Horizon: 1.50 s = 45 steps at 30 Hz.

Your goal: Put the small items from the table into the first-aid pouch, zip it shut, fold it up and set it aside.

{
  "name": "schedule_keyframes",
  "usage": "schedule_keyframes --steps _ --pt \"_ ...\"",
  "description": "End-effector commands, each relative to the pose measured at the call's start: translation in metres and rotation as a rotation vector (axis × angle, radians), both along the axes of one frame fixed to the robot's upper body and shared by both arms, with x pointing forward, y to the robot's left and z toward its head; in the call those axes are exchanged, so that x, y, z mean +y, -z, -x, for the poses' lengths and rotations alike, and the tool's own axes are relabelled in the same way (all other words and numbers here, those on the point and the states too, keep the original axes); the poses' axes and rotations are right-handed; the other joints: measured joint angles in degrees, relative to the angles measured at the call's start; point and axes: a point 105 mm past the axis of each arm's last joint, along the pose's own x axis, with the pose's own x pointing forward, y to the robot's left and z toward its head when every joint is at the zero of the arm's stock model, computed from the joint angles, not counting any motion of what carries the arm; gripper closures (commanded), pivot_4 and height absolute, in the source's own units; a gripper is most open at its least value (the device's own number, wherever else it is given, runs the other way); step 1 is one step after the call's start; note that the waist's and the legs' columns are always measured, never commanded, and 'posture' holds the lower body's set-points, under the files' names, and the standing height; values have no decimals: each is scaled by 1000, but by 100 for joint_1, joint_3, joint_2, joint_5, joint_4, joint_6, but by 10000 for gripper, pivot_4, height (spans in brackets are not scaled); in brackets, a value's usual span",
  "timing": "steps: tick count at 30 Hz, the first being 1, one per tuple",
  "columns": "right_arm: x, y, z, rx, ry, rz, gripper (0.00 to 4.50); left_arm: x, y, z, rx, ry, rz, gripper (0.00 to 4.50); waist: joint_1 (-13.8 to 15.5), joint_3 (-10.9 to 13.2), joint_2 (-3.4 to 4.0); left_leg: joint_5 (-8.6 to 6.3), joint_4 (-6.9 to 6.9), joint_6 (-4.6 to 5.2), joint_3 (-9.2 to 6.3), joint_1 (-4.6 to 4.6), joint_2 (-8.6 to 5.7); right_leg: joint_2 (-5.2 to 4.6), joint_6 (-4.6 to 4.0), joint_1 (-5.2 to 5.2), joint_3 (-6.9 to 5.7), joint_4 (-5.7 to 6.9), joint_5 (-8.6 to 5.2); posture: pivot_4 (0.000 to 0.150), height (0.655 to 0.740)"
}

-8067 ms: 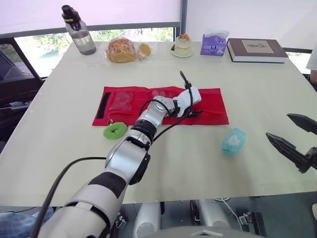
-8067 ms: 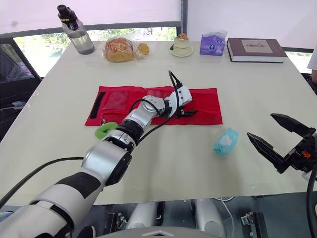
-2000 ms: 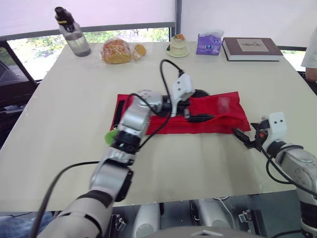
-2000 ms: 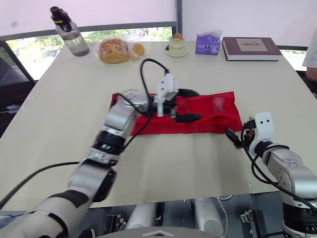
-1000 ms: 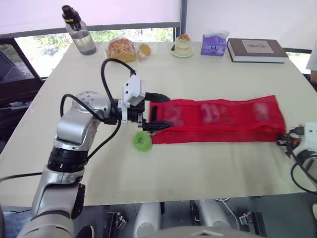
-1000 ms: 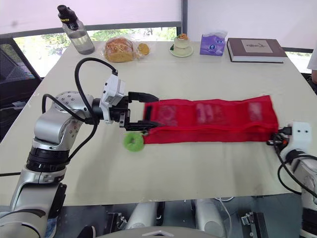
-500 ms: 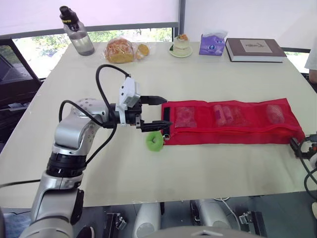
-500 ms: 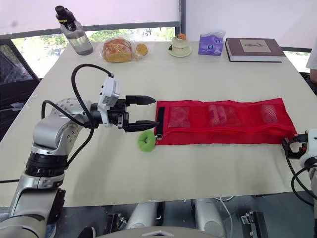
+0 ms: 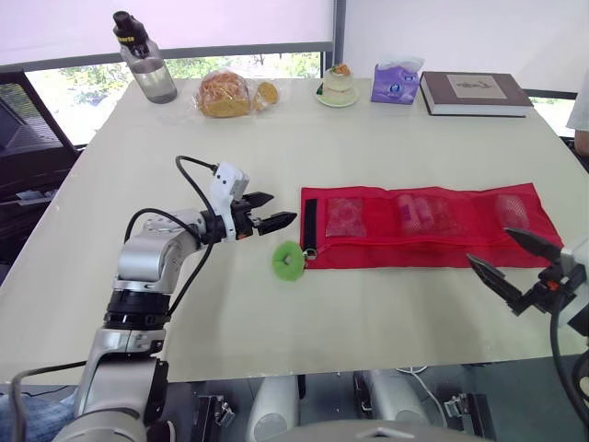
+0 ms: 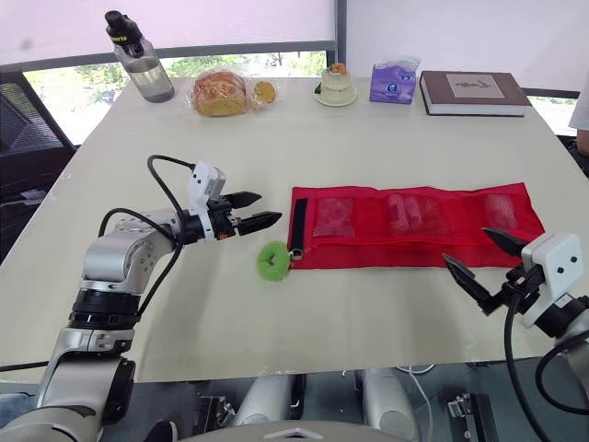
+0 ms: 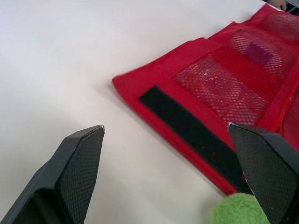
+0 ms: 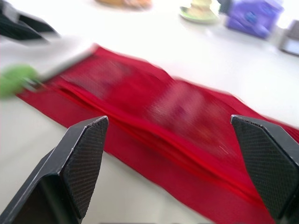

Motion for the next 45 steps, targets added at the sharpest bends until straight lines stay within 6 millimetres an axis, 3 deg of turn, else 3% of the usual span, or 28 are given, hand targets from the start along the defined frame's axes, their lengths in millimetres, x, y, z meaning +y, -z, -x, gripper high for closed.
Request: schedule_keyframes --steps 1,9,13,19,27,30,38,45 --pt "21 -14 9 -37 -128 -22 391 -6 -5 -1 110 -2 104 0 13 -1 -1 0 0 0 -1 0 0 0 0 0 0 0 0 1500 7400" --pt "43 -28 12 -78 -228 -65 391 -24 23 -4 351 -55 107 0 14 -2 -2 0 3 0 -6 3 -1 0 0 2 -5 3 0 1500 7400" --pt "46 -30 9 -86 -229 -58 391 -35 39 7 481 -33 97 0 19 -9 -3 0 3 0 -5 13 -3 -1 0 12 -4 5 0 1500 7400" --pt "53 -30 9 -91 -241 -50 391 -60 37 15 679 6 332 0 49 -28 -1 0 2 0 -5 12 -10 -8 0 14 -4 2 0 1500 7400" --pt "68 -36 14 -107 -331 -103 391 -68 36 13 746 8 458 0 42 -30 -2 0 6 0 -9 23 -11 -8 1 25 -7 3 0 1500 7400" --pt "75 -39 16 -110 -370 -123 0 -67 36 12 745 4 474 7837 36 -29 -2 0 5 0 -9 23 -11 -8 0 25 -6 2 0 1500 7400" --pt "90 -40 15 -112 -464 -125 0 -60 33 11 729 -11 504 44232 23 -29 -3 0 3 0 -8 27 -10 -8 0 25 -5 4 0 1500 7400" --pt "137 -29 -12 -111 -544 -71 0 -68 36 12 734 -14 499 44705 16 -29 -3 0 -7 -1 -6 60 -7 -6 -1 49 -5 1 -1 1500 7400"
